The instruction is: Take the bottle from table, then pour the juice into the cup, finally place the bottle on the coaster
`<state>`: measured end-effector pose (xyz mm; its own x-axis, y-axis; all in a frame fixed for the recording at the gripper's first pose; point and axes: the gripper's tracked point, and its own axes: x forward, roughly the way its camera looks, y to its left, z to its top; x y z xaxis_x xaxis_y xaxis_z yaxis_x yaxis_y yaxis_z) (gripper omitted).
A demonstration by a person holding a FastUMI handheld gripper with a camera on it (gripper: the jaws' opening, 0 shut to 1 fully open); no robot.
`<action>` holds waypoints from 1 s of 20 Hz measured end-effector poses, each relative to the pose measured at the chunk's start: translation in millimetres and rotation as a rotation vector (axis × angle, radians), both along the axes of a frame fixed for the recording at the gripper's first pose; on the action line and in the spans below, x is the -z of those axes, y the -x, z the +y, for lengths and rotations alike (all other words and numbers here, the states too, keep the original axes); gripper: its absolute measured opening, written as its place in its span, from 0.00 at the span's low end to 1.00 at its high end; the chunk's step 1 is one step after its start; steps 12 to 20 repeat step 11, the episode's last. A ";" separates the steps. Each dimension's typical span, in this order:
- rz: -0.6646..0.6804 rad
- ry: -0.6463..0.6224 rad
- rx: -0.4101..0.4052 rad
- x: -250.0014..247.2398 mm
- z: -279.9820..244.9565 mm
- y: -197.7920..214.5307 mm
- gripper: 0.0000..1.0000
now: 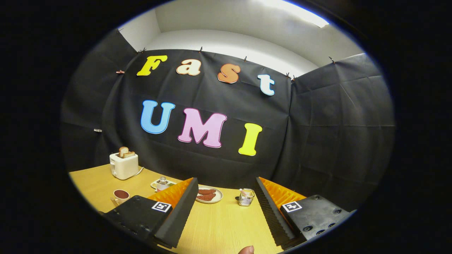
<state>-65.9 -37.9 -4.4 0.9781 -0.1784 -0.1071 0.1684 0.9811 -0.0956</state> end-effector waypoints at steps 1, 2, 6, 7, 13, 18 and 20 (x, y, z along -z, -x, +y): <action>0.006 -0.002 0.003 3.8 0.2 0.9 0.97; 0.006 0.003 0.006 5.1 0.9 0.4 0.97; 0.000 0.059 -0.008 4.0 6.8 4.3 0.97; -0.010 0.063 -0.011 -0.1 8.9 5.0 0.97; -0.031 0.075 -0.023 -9.9 11.0 13.0 0.97; -0.031 0.075 -0.023 -9.9 11.0 13.0 0.97; -0.031 0.075 -0.023 -9.9 11.0 13.0 0.97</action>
